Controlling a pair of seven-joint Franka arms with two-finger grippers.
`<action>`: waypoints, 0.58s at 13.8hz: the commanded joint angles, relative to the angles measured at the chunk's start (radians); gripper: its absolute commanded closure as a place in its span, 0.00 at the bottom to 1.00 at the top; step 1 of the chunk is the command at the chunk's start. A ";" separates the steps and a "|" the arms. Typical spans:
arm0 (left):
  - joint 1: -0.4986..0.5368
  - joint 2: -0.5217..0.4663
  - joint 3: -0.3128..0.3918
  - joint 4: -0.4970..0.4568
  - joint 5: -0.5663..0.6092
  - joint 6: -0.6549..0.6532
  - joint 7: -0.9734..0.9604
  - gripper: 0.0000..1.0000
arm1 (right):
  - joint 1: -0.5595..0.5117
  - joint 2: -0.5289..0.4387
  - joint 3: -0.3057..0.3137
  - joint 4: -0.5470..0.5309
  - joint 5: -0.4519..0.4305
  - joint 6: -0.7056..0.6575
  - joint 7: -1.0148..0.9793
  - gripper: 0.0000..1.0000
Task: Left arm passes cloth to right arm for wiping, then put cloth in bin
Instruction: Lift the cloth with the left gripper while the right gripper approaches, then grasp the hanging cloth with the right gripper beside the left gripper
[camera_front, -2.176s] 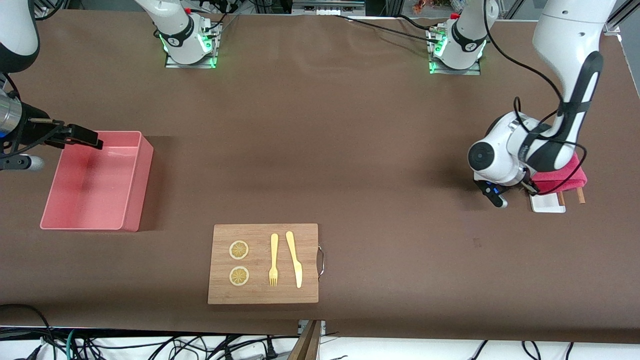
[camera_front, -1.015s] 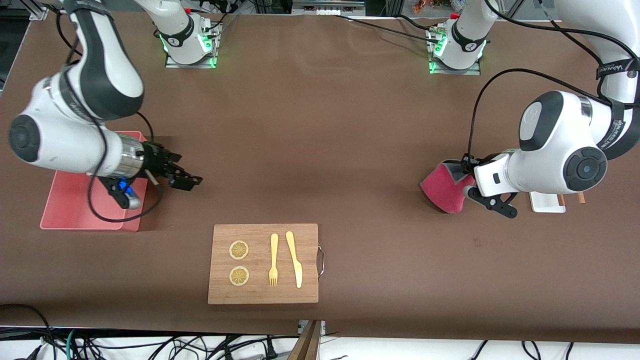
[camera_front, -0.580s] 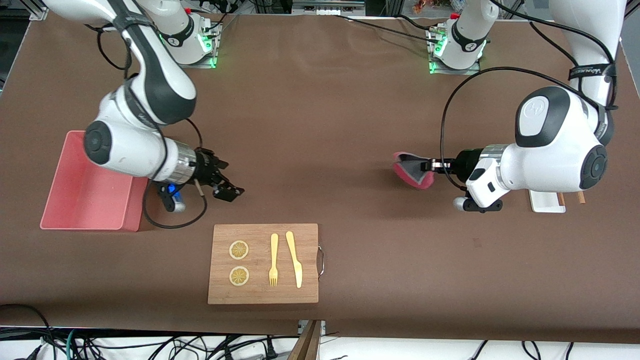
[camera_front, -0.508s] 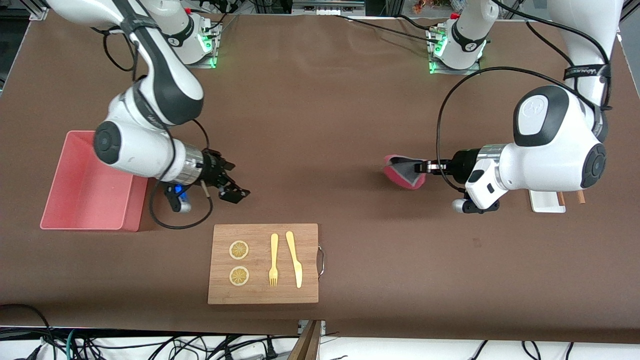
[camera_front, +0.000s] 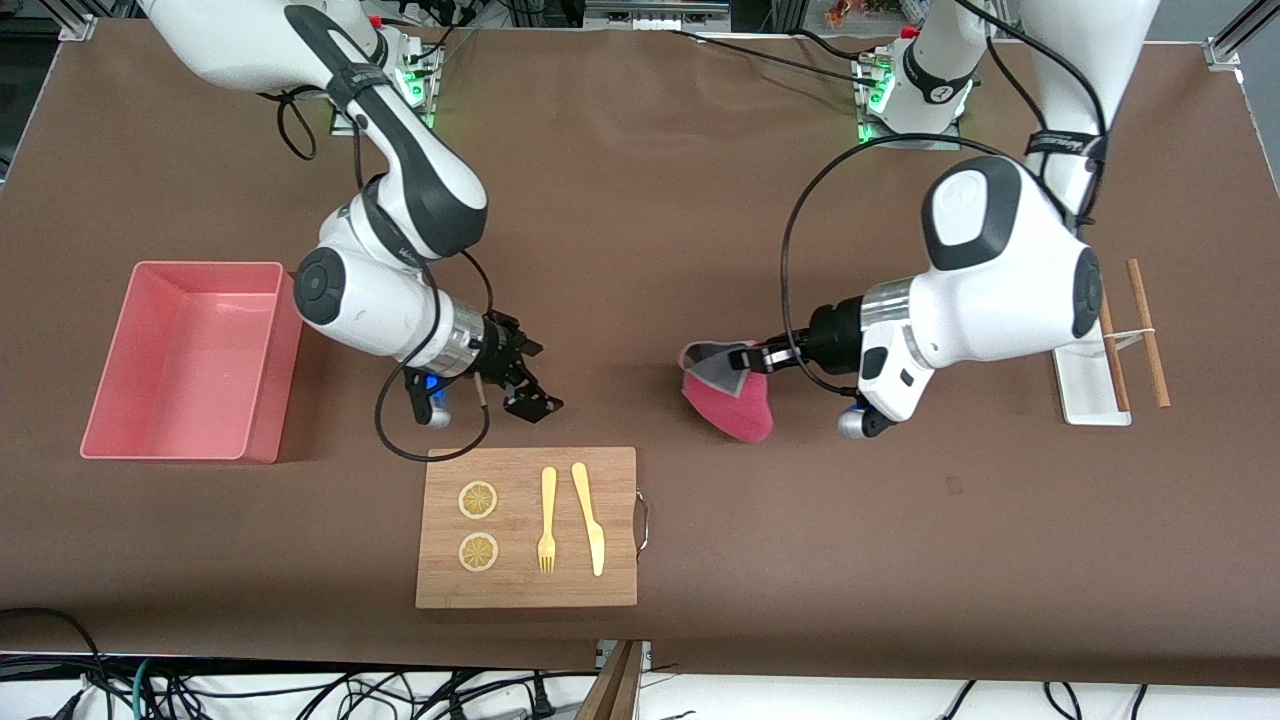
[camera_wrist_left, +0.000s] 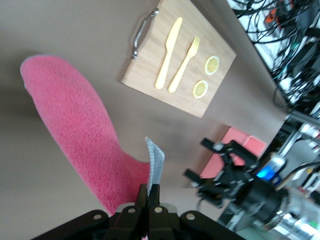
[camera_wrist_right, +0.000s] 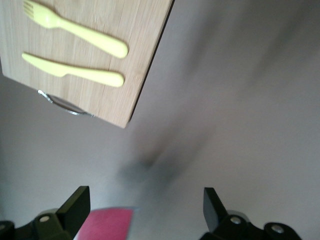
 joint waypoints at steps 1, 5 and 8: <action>-0.038 0.026 0.008 0.028 -0.083 0.070 -0.067 1.00 | 0.007 -0.001 0.031 0.003 0.013 0.029 0.044 0.00; -0.068 0.026 0.008 0.028 -0.137 0.115 -0.185 1.00 | 0.019 0.007 0.061 0.001 0.016 0.026 0.047 0.00; -0.074 0.026 0.008 0.030 -0.144 0.121 -0.221 1.00 | 0.025 0.012 0.061 0.001 0.014 0.025 0.047 0.00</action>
